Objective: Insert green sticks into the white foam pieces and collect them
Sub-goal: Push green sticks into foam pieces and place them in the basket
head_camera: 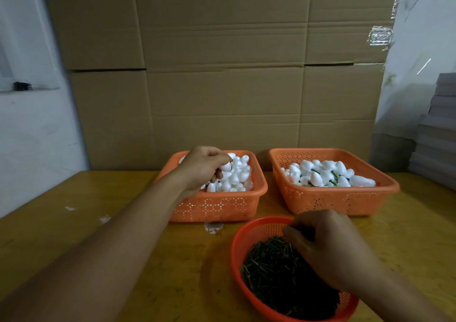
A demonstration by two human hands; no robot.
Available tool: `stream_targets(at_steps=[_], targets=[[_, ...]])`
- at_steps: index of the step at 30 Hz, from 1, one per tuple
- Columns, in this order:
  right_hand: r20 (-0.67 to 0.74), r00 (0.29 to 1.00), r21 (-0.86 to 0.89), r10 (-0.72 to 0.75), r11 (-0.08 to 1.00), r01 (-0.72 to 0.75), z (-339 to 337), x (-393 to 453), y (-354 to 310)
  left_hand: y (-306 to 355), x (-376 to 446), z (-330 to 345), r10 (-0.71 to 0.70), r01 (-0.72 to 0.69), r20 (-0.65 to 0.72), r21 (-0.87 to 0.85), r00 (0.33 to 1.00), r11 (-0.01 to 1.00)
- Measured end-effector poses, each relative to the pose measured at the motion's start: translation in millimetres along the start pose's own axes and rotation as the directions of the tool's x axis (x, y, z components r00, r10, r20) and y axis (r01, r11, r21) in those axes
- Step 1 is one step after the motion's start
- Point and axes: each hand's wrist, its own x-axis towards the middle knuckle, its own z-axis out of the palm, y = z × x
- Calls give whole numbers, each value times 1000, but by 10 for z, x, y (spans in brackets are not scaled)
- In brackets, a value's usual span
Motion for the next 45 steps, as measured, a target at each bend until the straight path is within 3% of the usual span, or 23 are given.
stream_targets(at_steps=[4, 11, 18, 26, 33, 45], targets=[[4, 1000, -18, -11, 1000, 11, 13, -5, -9, -86, -291, 76, 86, -85, 18, -41, 996, 996], [41, 999, -13, -21, 1000, 22, 26, 0, -16, -135, -879, 282, 43, -37, 27, -178, 999, 983], [61, 998, -46, -32, 998, 35, 32, -8, -29, -26, -1217, 489, 149, -121, 106, -232, 983, 965], [286, 957, -208, -57, 971, 120, 12, -55, -109, -63, -1307, 510, 174, -87, 258, -319, 950, 944], [407, 913, -357, 10, 922, 149, 18, -102, -160, -47, -1320, 508, 192, -104, 244, -332, 951, 937], [412, 911, -408, -31, 887, 215, 76, -105, -142, -69, -1313, 527, 209, -137, 217, -306, 953, 942]])
